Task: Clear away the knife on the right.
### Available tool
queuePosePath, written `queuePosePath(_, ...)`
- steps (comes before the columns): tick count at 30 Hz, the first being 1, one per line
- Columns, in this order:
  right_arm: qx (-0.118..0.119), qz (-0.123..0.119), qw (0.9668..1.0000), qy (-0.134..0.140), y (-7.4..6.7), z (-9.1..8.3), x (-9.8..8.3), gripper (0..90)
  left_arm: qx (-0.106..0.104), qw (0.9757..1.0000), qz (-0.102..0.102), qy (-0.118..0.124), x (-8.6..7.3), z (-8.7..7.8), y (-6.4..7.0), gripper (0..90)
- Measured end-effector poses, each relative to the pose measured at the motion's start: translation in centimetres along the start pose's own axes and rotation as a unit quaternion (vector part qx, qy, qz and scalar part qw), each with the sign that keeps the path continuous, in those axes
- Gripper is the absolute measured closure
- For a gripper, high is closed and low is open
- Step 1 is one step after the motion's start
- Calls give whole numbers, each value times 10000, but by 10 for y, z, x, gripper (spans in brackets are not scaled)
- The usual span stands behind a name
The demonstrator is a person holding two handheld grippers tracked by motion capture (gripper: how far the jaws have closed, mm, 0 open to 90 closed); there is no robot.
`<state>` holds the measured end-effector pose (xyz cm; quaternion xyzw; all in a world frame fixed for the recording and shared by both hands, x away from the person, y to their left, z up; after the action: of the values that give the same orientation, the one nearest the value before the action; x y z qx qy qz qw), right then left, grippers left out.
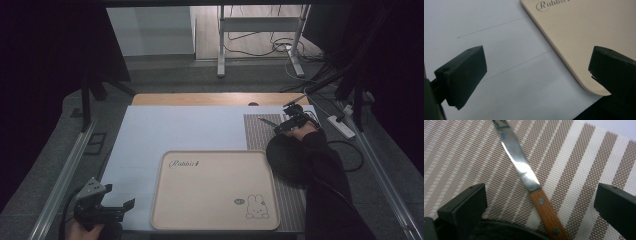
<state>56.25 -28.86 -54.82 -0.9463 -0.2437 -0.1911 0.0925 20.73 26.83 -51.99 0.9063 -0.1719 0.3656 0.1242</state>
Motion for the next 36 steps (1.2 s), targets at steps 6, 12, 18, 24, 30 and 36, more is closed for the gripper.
queuePosePath(6, -98, 55, 9999, 33, 11, 0, -2, 145, -2, 10000, -5, 8, 0, 0, 0, 18)
queuePosePath(12, -184, -153, 9997, 107, 21, -10, -7, 478, 1, 10000, -2, 3, 0, 0, 0, 19)
queuePosePath(18, -36, -153, 9996, 242, 33, -16, -13, 770, 6, 10000, 5, -5, 0, 0, 0, 19)
queuePosePath(24, -9, -307, 9994, 170, 34, -17, -12, 774, 5, 10000, -2, -5, 0, 0, 0, 19)
queuePosePath(30, -48, -277, 9994, 221, 45, -21, -16, 774, 2, 10000, -10, -2, 0, 0, 0, 19)
queuePosePath(36, -110, -90, 9992, 361, 59, -32, -23, 775, 9, 10000, -4, -5, 0, 0, 0, 19)
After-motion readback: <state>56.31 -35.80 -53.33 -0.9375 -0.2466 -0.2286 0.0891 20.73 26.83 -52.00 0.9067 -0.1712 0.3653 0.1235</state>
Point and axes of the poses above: each handheld gripper's, and its own axes: z roughly forward along the jaws, x roughly out of its top, y roughly to its right, the point moved 5 cm from there along z, roughly forward along the jaws, and after that the axes turned 4 degrees about x, right-handed, at the moved point
